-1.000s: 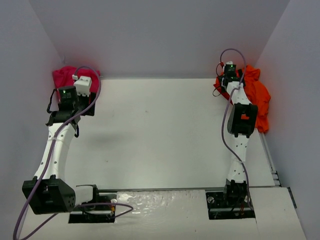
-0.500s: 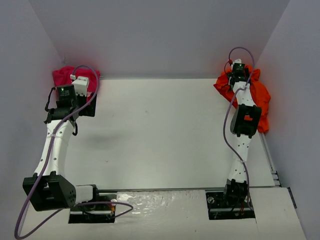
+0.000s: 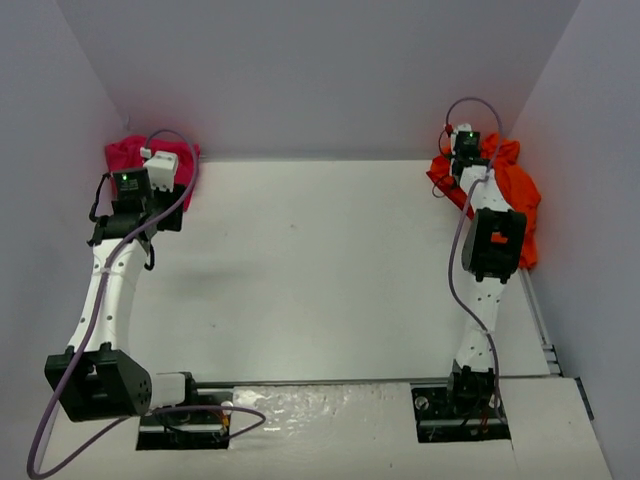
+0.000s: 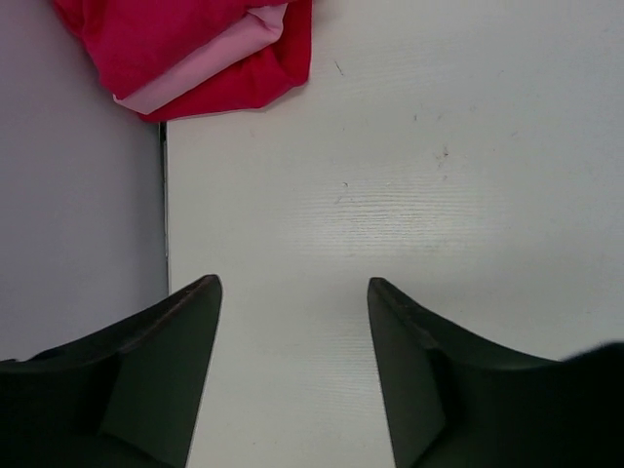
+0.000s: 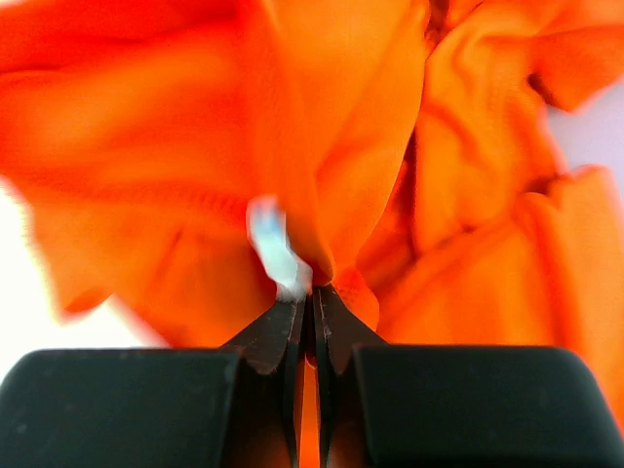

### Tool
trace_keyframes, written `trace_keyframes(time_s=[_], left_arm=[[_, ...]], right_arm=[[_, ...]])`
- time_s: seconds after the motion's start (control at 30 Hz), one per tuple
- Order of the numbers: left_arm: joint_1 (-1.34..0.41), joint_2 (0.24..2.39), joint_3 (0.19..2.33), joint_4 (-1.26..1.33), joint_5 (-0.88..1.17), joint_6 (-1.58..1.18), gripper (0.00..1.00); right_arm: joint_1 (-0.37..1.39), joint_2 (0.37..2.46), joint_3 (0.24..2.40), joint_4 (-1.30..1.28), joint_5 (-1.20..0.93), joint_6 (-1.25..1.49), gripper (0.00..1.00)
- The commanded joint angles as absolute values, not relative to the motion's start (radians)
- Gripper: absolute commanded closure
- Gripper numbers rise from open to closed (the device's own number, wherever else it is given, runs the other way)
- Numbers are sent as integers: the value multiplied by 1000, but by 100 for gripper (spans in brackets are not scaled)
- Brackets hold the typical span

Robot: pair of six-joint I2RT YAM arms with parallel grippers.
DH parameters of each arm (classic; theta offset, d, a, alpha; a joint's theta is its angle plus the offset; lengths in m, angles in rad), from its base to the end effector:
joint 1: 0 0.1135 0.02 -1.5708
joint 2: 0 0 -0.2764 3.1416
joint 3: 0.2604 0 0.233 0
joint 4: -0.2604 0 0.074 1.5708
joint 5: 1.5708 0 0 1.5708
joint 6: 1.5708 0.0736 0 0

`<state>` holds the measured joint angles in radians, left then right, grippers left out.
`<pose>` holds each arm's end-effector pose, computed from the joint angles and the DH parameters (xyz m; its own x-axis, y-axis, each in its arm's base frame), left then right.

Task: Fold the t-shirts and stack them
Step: Grab crumpled tshirt from the corner of the board with the right arm

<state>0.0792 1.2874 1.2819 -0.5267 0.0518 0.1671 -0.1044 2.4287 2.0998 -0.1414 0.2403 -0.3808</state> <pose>0.2947 0.0196 0.3628 -0.5045 0.1266 -0.8541 0.0501 0.9918 0.1174 0.5862 -0.0790 0.2124 -0.5344 -0.3070 -0.7875 0.1224 0.8938 -0.4314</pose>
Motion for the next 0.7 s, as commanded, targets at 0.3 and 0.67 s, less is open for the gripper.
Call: trace_keyframes(time_s=[0.3, 0.67], left_arm=[[75, 1175, 1306, -456, 89, 146, 85], [57, 1228, 1370, -479, 204, 108, 30]], right_arm=[[190, 1602, 1951, -244, -224, -277, 100], [193, 1494, 1967, -416, -735, -193, 100]])
